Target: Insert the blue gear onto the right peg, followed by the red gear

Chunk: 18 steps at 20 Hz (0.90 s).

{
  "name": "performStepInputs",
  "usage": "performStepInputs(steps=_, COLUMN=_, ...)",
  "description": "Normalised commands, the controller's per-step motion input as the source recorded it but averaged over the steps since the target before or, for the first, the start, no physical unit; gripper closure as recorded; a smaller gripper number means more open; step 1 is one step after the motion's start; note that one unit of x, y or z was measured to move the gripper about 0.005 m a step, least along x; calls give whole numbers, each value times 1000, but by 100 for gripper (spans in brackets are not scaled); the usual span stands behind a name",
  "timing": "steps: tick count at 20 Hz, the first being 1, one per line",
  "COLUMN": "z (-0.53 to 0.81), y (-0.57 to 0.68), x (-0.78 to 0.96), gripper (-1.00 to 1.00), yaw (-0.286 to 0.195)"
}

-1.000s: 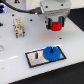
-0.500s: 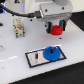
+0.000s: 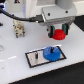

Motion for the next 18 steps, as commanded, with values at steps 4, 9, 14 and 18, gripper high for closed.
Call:
performStepInputs(steps=4, z=113, y=-344, x=679, gripper=100, yaw=0)
performStepInputs(steps=9, z=6, y=-278, x=465, gripper=100, yaw=0)
performStepInputs(steps=14, z=0, y=46, x=119, gripper=100, yaw=0)
performStepInputs(steps=18, z=-1, y=34, x=69, gripper=100, yaw=0)
